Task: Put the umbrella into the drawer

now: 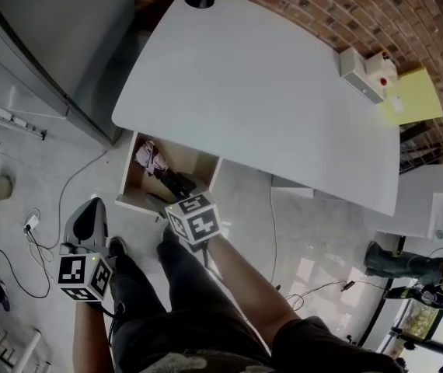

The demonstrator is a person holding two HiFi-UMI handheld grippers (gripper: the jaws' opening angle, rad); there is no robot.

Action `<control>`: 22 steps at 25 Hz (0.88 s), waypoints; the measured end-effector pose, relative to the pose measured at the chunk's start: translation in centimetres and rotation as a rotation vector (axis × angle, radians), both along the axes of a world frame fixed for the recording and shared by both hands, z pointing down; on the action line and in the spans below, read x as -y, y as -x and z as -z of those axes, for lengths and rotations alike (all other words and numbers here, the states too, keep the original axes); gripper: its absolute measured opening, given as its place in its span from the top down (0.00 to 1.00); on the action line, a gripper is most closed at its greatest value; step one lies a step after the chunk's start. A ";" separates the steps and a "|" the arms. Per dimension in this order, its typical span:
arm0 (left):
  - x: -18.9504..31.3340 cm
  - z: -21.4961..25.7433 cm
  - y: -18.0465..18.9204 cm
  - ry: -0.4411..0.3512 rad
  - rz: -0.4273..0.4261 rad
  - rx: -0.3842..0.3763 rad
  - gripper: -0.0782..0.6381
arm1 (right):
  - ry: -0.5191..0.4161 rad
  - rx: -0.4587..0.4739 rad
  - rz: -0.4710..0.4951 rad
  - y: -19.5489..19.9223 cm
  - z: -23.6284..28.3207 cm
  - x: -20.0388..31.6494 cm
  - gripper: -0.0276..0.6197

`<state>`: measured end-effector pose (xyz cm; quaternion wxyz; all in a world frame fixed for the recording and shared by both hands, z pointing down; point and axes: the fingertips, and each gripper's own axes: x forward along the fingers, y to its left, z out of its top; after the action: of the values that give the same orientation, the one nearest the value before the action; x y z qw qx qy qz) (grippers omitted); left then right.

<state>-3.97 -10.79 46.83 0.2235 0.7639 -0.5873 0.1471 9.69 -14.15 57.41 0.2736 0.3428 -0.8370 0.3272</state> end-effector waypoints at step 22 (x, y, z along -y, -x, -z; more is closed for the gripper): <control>-0.3 8.7 0.5 -0.084 -0.301 -0.020 0.88 | -0.106 0.022 -0.409 -2.9 13.0 -0.5 0.83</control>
<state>-4.50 -10.50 38.18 0.1727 0.8533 -0.4696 0.1466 12.63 -13.61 44.37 0.1737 0.5160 -0.7689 0.3352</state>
